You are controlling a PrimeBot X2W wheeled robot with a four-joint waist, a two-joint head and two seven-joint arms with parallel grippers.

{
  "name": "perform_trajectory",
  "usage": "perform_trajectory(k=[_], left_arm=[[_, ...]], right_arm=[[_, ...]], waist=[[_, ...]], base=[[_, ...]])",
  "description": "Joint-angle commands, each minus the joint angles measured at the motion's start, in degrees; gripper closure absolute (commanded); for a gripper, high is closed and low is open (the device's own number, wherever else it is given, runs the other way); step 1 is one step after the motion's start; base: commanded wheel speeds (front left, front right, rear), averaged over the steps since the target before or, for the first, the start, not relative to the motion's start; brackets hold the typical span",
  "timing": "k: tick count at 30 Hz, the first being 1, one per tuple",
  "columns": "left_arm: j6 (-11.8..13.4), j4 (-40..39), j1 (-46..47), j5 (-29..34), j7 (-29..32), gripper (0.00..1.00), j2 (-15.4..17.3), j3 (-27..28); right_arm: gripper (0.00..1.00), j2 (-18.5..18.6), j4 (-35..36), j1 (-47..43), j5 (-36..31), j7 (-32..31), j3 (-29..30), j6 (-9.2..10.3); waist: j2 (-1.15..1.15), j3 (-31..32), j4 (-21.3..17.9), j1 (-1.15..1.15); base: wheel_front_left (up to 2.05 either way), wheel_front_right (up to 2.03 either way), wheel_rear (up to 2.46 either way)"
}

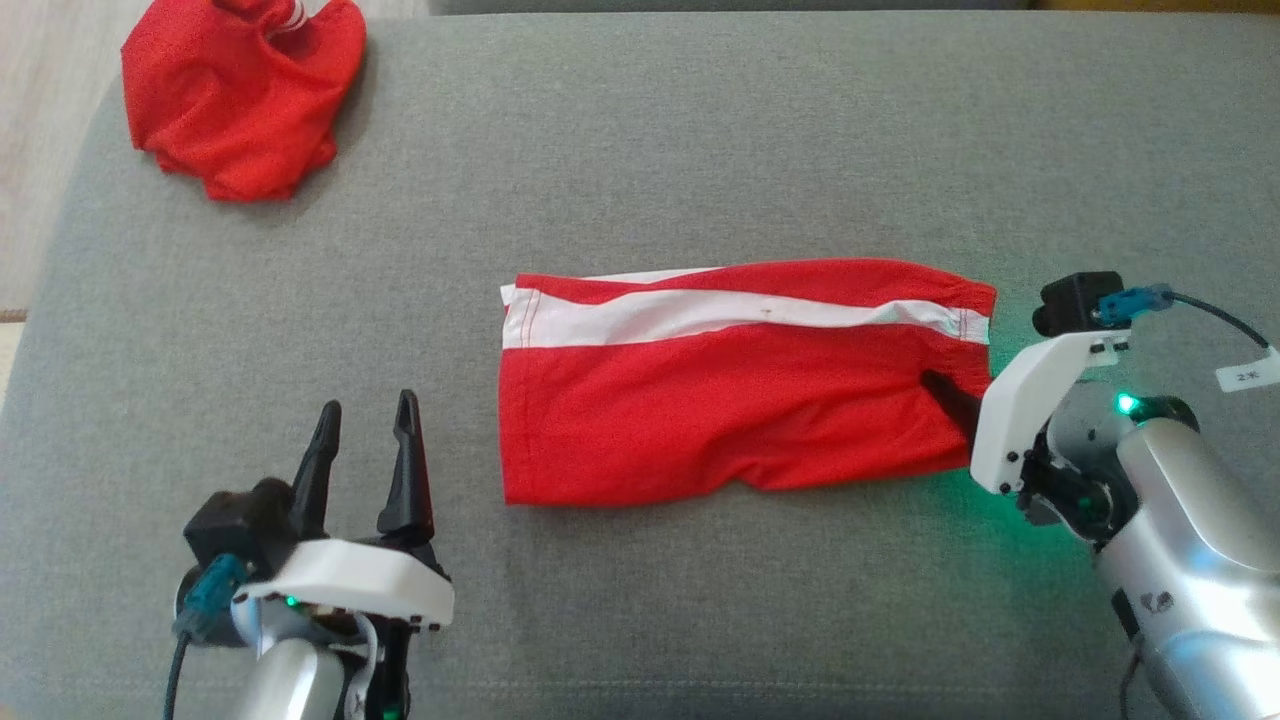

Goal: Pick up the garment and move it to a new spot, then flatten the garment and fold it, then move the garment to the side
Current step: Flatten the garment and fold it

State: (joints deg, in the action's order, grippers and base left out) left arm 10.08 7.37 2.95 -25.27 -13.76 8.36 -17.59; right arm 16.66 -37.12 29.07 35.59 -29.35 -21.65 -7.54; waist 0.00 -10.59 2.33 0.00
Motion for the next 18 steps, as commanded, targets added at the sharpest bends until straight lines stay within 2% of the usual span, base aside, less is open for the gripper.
perform_trajectory(k=[1, 2, 8, 18], left_arm=[[-0.04, -1.69, 2.59, 0.47, -0.74, 0.00, 0.25, 2.29], [0.00, -1.70, 2.64, 0.49, -0.76, 0.00, 0.28, 2.35], [0.16, -2.25, 2.68, 0.60, -0.86, 0.00, 0.72, 2.71], [0.26, -3.31, 3.20, 0.98, -0.70, 0.00, 1.03, 1.97]], right_arm=[[0.76, 0.01, 0.48, 0.22, 0.54, -0.73, -1.54, 0.05], [0.99, 0.06, 0.53, 0.43, 1.22, -0.72, -2.00, 0.05], [1.00, 2.09, 1.82, 2.69, 4.04, -0.96, -4.44, 0.05], [1.00, 12.25, 3.56, 4.38, 5.98, -3.19, -2.82, 0.05]], waist=[[0.00, -0.02, -0.14, 0.00], [0.00, -0.06, -0.36, 0.00], [0.00, -0.19, -2.93, 0.00], [0.00, -0.51, -7.40, 0.00]], base=[[0.00, 0.00, 0.00], [0.00, 0.00, 0.00], [0.00, 0.00, 0.00], [0.00, 0.00, 0.00]])
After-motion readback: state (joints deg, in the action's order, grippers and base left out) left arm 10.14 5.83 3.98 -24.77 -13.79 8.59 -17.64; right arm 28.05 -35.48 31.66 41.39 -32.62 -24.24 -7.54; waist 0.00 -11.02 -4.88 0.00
